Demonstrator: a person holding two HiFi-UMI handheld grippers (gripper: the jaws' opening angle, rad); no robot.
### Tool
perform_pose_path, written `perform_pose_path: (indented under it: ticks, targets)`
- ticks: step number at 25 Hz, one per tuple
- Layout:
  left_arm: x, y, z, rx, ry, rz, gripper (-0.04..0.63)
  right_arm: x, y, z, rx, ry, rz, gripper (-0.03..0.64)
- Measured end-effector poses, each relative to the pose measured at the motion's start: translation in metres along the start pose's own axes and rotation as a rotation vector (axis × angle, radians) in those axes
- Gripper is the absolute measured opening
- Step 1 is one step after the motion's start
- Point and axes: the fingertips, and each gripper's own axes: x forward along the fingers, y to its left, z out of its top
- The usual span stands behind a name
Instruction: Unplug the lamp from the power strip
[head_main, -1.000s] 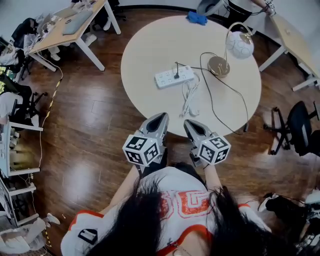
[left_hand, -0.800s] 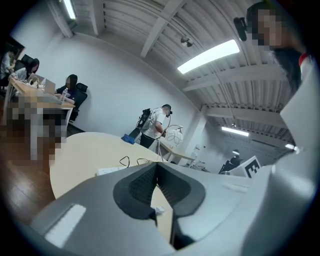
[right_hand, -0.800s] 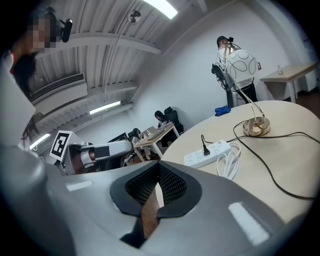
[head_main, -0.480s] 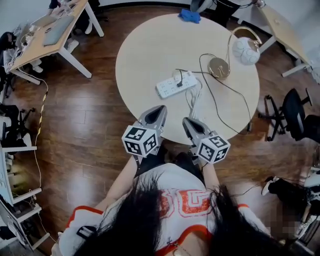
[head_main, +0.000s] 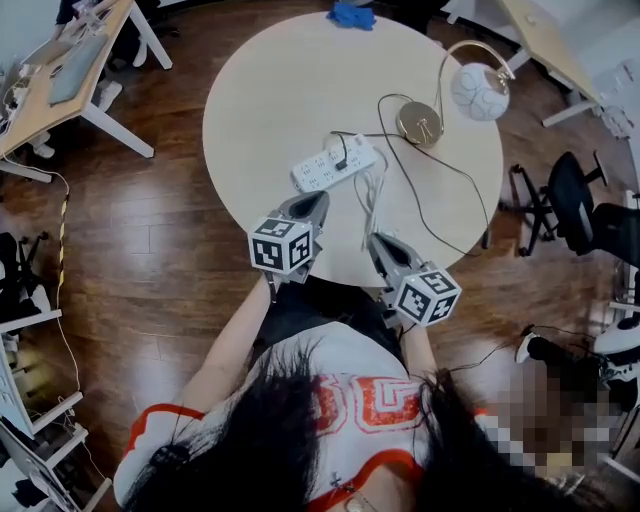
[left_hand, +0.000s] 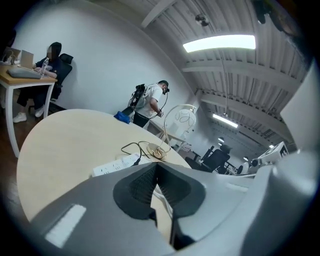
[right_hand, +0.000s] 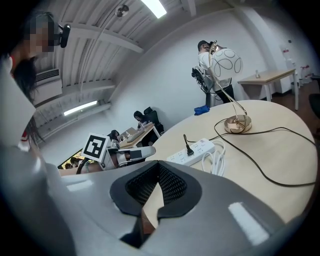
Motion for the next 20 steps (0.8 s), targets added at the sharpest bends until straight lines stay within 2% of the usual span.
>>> perform_pose_path:
  ticks: [4,8,13,20]
  targets:
    - [0.021,0.022,-0.018,0.04,0.085,0.052,0.0,0.013,-0.009,0.008,0.007,0.009,0.015,0.002]
    - [0.041,0.042,-0.021,0.061,0.111,0.106,0.0,0.028,-0.012,0.019,-0.011,0.024,0.047,0.002]
    - [0.071,0.058,-0.02,0.052,0.161,0.147,0.0,0.034,-0.027,0.027,-0.014,0.042,0.046,0.002]
    - [0.092,0.081,-0.035,-0.007,0.261,0.214,0.0,0.035,-0.052,0.035,-0.004,0.061,0.017,0.002]
